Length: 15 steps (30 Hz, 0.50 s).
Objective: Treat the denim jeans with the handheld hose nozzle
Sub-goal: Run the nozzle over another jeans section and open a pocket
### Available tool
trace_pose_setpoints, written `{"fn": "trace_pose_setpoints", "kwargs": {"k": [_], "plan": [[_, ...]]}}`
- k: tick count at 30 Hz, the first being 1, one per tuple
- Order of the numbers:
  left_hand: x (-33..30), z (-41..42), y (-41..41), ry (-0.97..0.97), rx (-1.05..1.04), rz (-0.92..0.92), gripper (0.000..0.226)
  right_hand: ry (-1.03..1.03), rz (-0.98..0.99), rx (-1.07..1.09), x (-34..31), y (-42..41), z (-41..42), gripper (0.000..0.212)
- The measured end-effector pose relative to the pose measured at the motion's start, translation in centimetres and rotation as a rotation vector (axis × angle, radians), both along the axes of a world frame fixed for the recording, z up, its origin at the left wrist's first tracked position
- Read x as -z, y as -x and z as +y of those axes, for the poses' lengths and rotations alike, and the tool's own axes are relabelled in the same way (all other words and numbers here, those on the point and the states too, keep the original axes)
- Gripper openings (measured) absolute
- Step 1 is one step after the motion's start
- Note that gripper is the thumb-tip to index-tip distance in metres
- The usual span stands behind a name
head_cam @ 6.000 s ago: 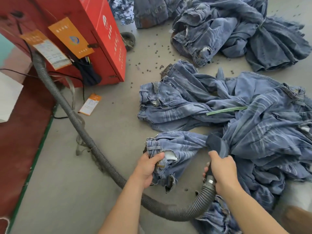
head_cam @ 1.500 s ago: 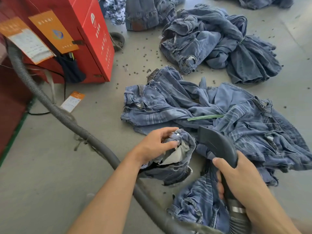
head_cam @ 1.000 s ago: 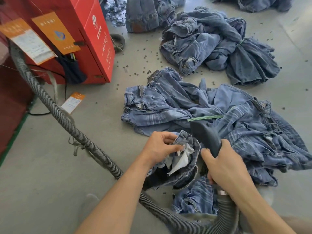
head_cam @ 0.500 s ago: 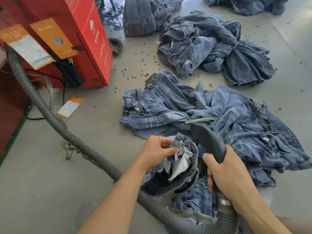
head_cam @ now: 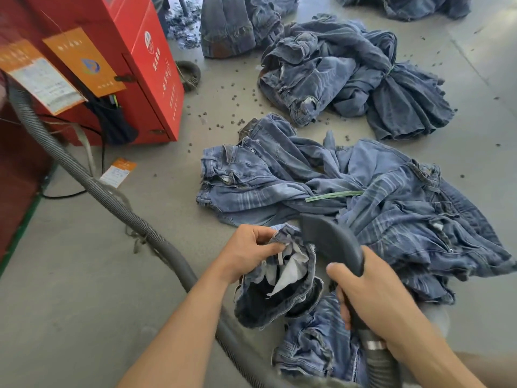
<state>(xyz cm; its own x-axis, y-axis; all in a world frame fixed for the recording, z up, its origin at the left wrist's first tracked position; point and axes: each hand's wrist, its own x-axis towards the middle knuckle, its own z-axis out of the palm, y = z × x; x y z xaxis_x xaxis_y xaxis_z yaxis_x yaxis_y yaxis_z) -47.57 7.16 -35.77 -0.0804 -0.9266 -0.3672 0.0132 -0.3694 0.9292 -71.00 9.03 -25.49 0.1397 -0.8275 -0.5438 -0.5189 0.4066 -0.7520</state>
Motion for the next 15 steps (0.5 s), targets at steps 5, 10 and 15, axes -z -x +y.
{"fn": "trace_pose_setpoints", "kwargs": {"k": [5, 10, 15], "plan": [[0.4, 0.6, -0.1, -0.001, 0.004, 0.035, 0.026, 0.032, 0.091, -0.082, 0.9, -1.8, -1.1, 0.018], [0.8, 0.6, -0.8, -0.055, -0.027, 0.102, 0.022, 0.078, 0.046, 0.081, -0.1, -0.1, -1.3, 0.015], [0.4, 0.0, -0.1, -0.141, -0.041, 0.275, 0.022, 0.084, 0.124, -0.13, -0.9, -1.0, 0.5, 0.015]]}}
